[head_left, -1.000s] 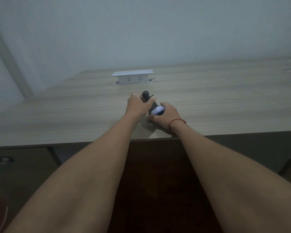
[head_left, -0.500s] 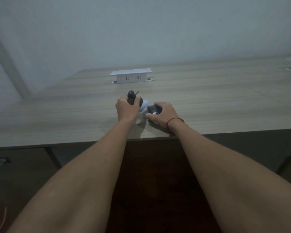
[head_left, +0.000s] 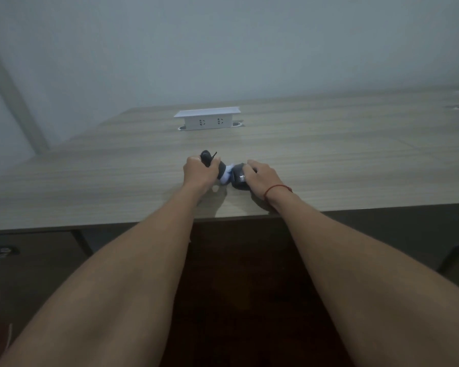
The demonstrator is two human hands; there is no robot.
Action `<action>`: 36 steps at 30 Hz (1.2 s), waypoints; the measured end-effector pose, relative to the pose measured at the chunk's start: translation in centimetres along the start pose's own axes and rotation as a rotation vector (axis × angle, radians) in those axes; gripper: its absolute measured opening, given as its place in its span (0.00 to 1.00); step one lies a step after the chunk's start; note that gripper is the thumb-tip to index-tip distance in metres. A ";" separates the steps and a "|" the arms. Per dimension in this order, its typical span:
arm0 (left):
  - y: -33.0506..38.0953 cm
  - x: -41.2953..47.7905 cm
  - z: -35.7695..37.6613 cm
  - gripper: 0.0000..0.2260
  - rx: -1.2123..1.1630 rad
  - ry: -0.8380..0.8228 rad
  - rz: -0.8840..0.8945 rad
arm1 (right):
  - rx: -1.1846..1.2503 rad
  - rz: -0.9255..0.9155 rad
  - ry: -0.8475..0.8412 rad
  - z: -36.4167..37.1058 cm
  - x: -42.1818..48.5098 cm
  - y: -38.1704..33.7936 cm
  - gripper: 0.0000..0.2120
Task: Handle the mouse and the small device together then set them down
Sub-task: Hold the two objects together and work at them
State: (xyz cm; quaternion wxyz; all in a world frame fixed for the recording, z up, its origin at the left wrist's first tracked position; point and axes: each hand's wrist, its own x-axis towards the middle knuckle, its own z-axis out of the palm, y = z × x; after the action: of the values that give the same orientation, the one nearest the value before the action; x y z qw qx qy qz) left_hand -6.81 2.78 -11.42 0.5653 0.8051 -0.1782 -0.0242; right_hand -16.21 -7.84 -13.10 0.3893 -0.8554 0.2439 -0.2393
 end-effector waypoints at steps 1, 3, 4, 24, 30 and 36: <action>0.2 0.0 0.1 0.21 0.007 0.022 0.005 | -0.011 -0.004 -0.014 0.0 0.0 0.0 0.12; 0.6 -0.3 0.6 0.20 0.011 0.041 0.004 | -0.021 -0.011 -0.030 0.0 0.1 0.2 0.11; 0.7 -0.5 0.7 0.20 0.013 0.028 0.004 | -0.027 -0.005 -0.031 0.0 0.0 0.2 0.12; -0.2 -0.4 -1.7 0.11 -0.058 -0.239 -0.069 | -0.027 0.105 0.118 0.9 0.9 0.1 0.19; -1.5 0.2 -1.7 0.18 -0.087 -0.137 -0.041 | -0.031 0.122 0.125 0.1 1.4 0.1 0.18; -1.4 0.4 -1.6 0.19 -0.105 -0.161 -0.032 | 0.043 -0.030 -0.067 -0.9 1.0 0.9 0.19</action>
State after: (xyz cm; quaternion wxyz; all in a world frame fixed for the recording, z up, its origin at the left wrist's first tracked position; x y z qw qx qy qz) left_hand -5.72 4.53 -12.09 0.5899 0.7726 -0.2090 -0.1072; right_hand -16.22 -9.51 -13.06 0.4121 -0.8579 0.2124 -0.2215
